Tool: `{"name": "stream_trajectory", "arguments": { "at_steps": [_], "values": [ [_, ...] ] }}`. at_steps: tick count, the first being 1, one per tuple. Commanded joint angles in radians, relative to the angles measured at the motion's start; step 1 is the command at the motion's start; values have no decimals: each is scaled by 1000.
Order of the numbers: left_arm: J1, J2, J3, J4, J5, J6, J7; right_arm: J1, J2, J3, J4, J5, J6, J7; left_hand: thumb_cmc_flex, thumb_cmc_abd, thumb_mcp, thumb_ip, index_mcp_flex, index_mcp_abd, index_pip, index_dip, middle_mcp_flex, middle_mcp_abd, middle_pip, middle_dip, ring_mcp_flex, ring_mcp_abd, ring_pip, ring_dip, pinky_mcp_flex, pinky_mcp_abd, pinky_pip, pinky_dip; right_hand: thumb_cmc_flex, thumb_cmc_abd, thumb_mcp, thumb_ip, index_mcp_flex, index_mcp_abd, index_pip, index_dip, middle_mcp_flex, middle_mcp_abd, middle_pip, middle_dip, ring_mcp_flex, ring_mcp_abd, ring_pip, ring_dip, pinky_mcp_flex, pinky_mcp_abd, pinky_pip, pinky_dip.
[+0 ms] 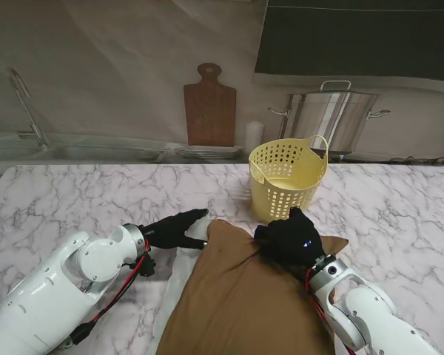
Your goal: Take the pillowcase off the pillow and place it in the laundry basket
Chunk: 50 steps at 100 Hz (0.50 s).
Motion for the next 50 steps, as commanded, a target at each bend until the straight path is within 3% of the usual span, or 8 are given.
{"name": "stream_trajectory", "arguments": {
  "at_steps": [1,13,28,38,50],
  "values": [
    [-31,-7,7,7,12,5,-58,-1,-7,-10,-21,-6,3,-17,-50,-76,-2,-18,-17,36,-3,9,13,34,-4,-15,28,22,23,-3,24,-20,-233,-12,106,58,101,90,46,-124,105,43,4,-32,51,5,19,-50,58,29,0,-12,18,-2],
    [-73,-7,44,37,-31,7,-89,15,-10,-23,-20,-2,18,-33,-36,-129,5,-27,-13,59,13,57,131,42,15,14,105,8,48,7,78,-32,-177,-2,108,60,98,91,44,-124,105,42,2,-32,52,5,18,-50,57,30,-3,-12,19,-2],
    [-88,-10,67,52,-56,12,-92,31,-14,-37,-18,-1,43,-50,37,-159,20,-13,-18,60,14,86,250,36,37,50,214,-18,85,26,153,-49,-91,6,110,60,96,92,43,-122,106,42,1,-30,52,5,18,-50,56,30,-3,-11,19,-2],
    [-95,-13,80,67,-84,5,-92,38,-17,-45,-19,4,57,-62,194,-163,52,9,-7,46,22,97,330,-7,59,80,284,-50,101,37,212,-76,-28,-8,110,61,95,93,43,-123,106,41,0,-31,53,5,18,-50,56,30,-3,-11,20,-1],
    [-101,-20,96,86,-106,2,-76,45,-20,-51,-20,10,67,-73,401,-97,65,42,31,-6,51,121,447,-108,128,129,375,-94,148,74,289,-120,55,-16,111,62,94,94,42,-122,106,41,-1,-30,54,5,18,-49,56,31,-5,-12,20,-1]
  ]
}}
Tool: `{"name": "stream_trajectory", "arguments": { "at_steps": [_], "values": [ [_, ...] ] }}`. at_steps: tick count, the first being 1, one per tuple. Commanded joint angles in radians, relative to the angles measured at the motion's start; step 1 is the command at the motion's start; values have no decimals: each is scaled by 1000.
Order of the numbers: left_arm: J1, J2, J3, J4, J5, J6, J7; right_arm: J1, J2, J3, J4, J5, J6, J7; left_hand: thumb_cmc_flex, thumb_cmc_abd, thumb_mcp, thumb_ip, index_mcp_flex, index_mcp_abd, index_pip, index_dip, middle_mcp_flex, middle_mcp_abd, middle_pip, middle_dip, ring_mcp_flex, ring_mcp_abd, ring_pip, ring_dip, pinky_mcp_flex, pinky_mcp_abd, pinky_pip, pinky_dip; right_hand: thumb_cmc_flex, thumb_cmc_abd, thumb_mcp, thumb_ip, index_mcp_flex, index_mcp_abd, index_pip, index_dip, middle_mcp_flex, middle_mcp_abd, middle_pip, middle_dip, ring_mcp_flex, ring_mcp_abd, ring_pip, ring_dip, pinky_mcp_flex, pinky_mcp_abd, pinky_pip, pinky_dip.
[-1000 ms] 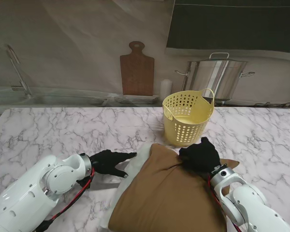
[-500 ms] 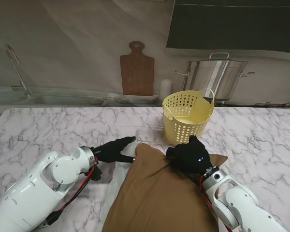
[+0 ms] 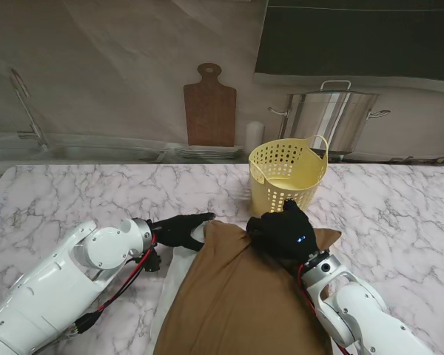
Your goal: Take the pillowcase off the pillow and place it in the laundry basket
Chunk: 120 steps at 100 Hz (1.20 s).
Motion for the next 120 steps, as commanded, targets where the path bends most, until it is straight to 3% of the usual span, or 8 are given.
{"name": "stream_trajectory", "arguments": {
  "at_steps": [1,17,25,41,57,75,96,120],
  "values": [
    [2,-16,12,11,-8,-3,-2,11,-9,-3,-12,5,10,-12,145,34,32,50,35,-51,20,35,103,-113,72,43,93,-81,70,49,52,-73,62,-10,111,62,96,94,42,-108,104,41,-1,-29,54,5,18,-49,55,31,-5,-12,20,-1],
    [39,-53,16,11,-1,0,164,22,-11,-17,-8,15,13,-15,311,21,125,18,432,-230,259,219,538,-267,127,272,341,-148,232,133,250,-92,270,13,111,63,94,94,40,-107,105,41,-3,-30,54,4,17,-50,54,31,-3,-12,22,0],
    [58,-69,8,4,33,-11,242,19,-11,-15,-9,18,11,-14,313,10,148,7,566,-327,426,339,583,-289,147,312,383,-162,261,138,297,-100,310,16,110,64,91,95,33,-106,101,37,-4,-32,52,3,15,-51,53,31,-3,-13,22,-1],
    [94,-83,-41,-35,119,-56,356,-18,-11,21,-29,12,8,-13,313,9,174,2,589,-449,585,343,584,-285,171,395,383,-157,270,141,295,-94,318,16,97,54,84,120,-5,-40,108,-42,-3,-30,41,-20,19,-54,30,23,0,-16,22,-4],
    [122,-82,-105,-105,179,-105,402,-67,-18,67,-66,43,-10,5,313,27,178,4,584,-494,646,360,574,-292,182,440,373,-150,275,147,279,-95,309,21,-118,33,-57,141,-47,62,67,-118,-30,-7,40,-67,0,-32,9,20,-14,-4,11,-12],
    [141,-80,-149,-165,223,-160,433,-99,-33,96,-110,122,-46,24,313,41,168,6,572,-515,681,376,567,-302,183,467,366,-153,283,157,274,-111,302,28,-297,115,-140,218,-76,151,-272,40,-183,34,-73,-144,-124,13,-155,-10,-50,-4,-9,-16],
    [167,-79,-202,-221,267,-221,465,-133,-61,142,-196,282,-90,94,313,47,165,8,566,-522,694,380,563,-306,182,476,359,-154,284,162,272,-113,297,31,-371,147,-197,215,-243,278,-419,17,-696,172,-244,-306,-647,167,-709,-259,-329,0,-218,-71],
    [206,-75,-254,-279,351,-317,507,-131,-58,152,-291,357,-73,269,313,54,160,9,555,-525,697,377,556,-312,180,480,351,-164,284,165,268,-118,288,33,-438,135,-166,205,-460,411,-670,-87,-657,226,-355,-477,-497,201,-744,-281,-257,69,-225,-44]
  ]
}}
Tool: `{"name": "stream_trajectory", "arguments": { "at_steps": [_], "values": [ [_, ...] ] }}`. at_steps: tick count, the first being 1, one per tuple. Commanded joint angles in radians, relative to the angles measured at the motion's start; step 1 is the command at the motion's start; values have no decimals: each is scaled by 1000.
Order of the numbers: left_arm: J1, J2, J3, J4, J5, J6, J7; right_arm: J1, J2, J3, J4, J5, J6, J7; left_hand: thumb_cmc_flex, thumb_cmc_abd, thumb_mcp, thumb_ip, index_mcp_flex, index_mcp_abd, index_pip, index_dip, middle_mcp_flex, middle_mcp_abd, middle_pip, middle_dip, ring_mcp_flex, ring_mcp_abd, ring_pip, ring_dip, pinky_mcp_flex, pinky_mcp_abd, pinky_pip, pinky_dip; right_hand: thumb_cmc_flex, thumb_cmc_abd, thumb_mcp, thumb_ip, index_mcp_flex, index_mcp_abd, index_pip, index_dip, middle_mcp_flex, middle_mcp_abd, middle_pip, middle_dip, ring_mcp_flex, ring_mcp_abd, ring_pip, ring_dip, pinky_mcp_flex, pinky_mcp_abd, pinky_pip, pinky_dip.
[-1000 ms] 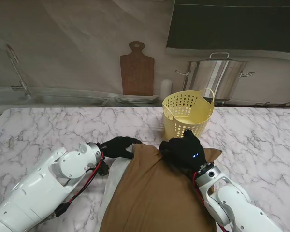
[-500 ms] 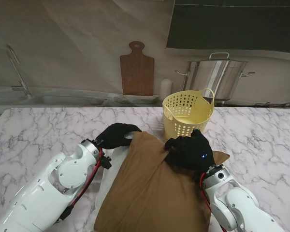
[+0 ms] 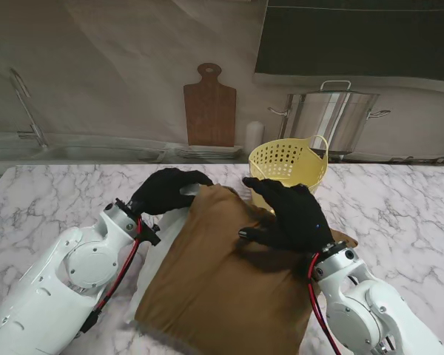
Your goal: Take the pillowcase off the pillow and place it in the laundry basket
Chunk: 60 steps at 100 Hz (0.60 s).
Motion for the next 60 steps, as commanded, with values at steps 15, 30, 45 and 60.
{"name": "stream_trajectory", "arguments": {
  "at_steps": [15,30,45,60],
  "values": [
    [40,5,-27,-57,40,-63,30,49,18,-57,4,-134,48,29,148,74,144,56,18,-100,102,51,34,-93,40,31,2,-94,24,24,-16,-87,284,25,389,-33,-117,39,225,-131,265,132,292,-126,236,151,423,-143,377,252,280,-90,274,91],
    [69,4,-60,-57,70,-91,60,79,16,-87,45,-109,36,19,148,76,144,57,16,-99,102,47,32,-91,39,31,1,-96,23,25,-16,-87,282,27,489,-143,273,-84,450,-290,753,-84,685,-196,449,340,680,-218,772,320,434,-106,423,71],
    [89,3,-95,-39,85,-101,83,120,20,-113,72,-158,23,-15,148,73,145,57,15,-95,102,43,31,-90,38,30,-2,-95,23,25,-17,-87,280,29,484,-141,340,-95,483,-341,783,4,698,-162,505,420,686,-256,949,317,446,-110,446,63],
    [96,-1,-120,-6,91,-105,111,179,25,-147,91,-206,24,-23,148,72,149,58,14,-93,103,42,32,-89,38,29,-2,-95,22,25,-17,-87,278,30,497,-125,345,-99,472,-362,800,61,683,-158,526,448,683,-259,970,311,438,-110,440,59]
  ]
}}
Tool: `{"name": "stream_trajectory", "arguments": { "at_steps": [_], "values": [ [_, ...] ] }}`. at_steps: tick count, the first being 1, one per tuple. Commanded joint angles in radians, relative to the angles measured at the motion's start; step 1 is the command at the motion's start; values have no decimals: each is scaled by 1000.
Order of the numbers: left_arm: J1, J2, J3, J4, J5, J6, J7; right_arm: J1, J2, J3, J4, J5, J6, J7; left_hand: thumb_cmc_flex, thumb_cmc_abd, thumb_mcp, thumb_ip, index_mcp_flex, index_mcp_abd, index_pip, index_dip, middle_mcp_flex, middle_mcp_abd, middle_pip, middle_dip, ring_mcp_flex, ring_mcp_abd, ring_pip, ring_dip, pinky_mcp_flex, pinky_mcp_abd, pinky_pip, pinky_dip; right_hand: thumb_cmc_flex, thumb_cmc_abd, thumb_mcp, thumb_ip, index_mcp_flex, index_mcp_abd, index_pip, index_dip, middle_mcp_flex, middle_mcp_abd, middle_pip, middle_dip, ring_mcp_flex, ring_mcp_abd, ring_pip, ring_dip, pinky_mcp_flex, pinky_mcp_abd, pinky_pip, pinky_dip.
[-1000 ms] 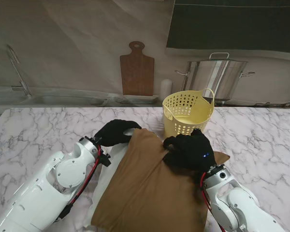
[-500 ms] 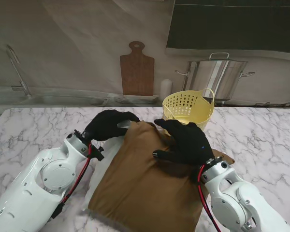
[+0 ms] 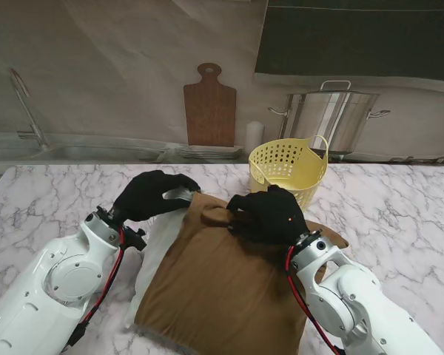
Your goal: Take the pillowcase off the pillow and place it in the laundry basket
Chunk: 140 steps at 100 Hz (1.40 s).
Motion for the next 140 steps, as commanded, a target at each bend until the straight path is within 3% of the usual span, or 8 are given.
{"name": "stream_trajectory", "arguments": {
  "at_steps": [1,30,70,88,98,105,120,140],
  "values": [
    [-1,1,-17,28,-3,2,8,32,5,-5,14,-31,2,2,148,72,148,57,14,-28,90,42,31,-41,35,19,0,-56,15,15,-16,-54,277,22,129,22,170,43,96,-136,151,75,57,-7,135,52,124,-104,231,65,2,-21,28,-10],
    [-1,-6,-58,69,-6,-4,47,94,13,-22,21,-138,19,-52,148,74,154,58,12,-24,93,46,29,-37,42,25,1,-52,22,19,-15,-54,277,27,139,37,172,39,81,-149,158,132,42,-5,161,76,115,-113,256,68,-5,-26,15,-16],
    [12,-8,-79,49,-20,-10,46,-57,11,73,2,-178,69,-181,148,78,160,58,12,-20,91,52,26,-28,52,36,-1,-46,35,28,-15,-53,281,35,143,45,171,44,72,-147,156,151,33,-1,171,84,110,-115,269,68,-9,-24,11,-17],
    [-5,-14,-25,55,-18,50,69,-41,11,46,22,-170,46,-213,147,117,147,44,-41,60,-52,-59,-26,-15,39,-44,-41,-38,-18,5,-50,-35,254,29,141,49,164,42,70,-158,154,154,30,-8,168,84,107,-116,265,66,-10,-25,10,-18],
    [-3,-13,-23,51,-56,66,39,-31,10,35,25,-166,41,-221,67,200,-23,63,-162,125,-343,-143,-286,87,-4,-352,-199,35,-160,-54,-196,23,122,9,142,51,162,41,69,-161,154,156,30,-9,168,83,107,-116,264,65,-13,-27,7,-19],
    [2,-7,-32,42,-89,78,-16,-30,11,30,22,-170,39,-227,-88,211,-38,60,-284,209,-494,-239,-493,162,-93,-426,-344,86,-233,-88,-312,53,27,-9,142,52,161,41,69,-163,154,156,30,-9,167,83,106,-116,262,64,-13,-27,6,-19],
    [10,7,-49,19,-155,110,-119,-24,13,19,20,-186,38,-241,-344,131,-44,48,-502,402,-618,-278,-804,281,-200,-494,-541,155,-296,-153,-439,89,-107,-54,142,54,158,41,68,-167,153,157,29,-13,166,82,104,-116,260,63,-13,-27,6,-19],
    [-21,18,1,8,-271,146,-230,8,12,-14,32,-185,47,-259,-411,28,-39,37,-564,474,-651,-313,-711,326,-183,-499,-493,167,-262,-156,-395,95,-76,-43,143,58,154,41,65,-170,151,158,27,-14,164,82,102,-117,257,62,-15,-26,4,-19]
  ]
}}
